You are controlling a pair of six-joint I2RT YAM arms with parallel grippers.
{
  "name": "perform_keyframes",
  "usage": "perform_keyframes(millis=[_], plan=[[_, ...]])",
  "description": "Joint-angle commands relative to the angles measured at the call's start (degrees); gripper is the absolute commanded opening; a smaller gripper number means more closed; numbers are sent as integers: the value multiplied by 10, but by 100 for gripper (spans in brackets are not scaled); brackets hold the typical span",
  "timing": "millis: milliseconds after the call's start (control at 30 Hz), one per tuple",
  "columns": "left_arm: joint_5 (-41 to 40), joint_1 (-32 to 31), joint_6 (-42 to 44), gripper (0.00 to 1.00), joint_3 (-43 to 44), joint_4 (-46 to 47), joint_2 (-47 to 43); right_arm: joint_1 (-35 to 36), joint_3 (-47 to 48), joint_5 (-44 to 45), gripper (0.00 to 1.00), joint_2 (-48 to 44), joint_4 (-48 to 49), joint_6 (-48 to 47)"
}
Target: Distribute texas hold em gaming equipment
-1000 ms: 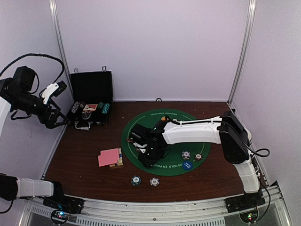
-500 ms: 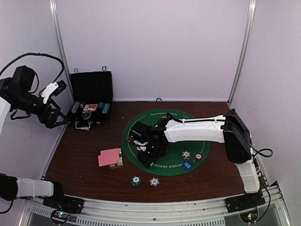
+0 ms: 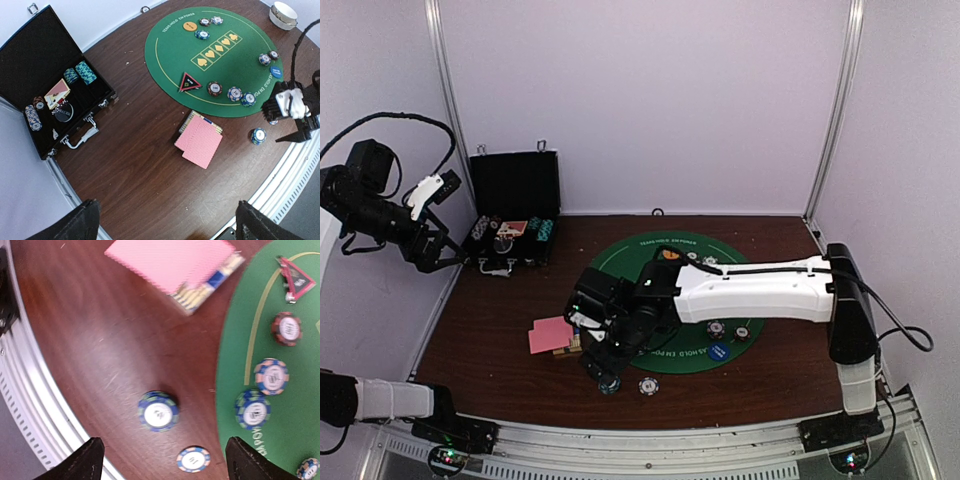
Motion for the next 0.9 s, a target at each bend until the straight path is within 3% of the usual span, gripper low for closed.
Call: perform_keyframes(millis=[0,233,600,867], plan=[[13,3,6,98,10,2,-10,16,19,-36,89,40,-6,-14],[12,3,7,98,15,-1,-13,19,30,-39,93,80,-10,-22],[14,3,9,98,16,-3,-13,18,31,-41,90,106,-12,-28],[12,4,10,98,19,-3,-12,12,36,-46,74,114,-10,-25]])
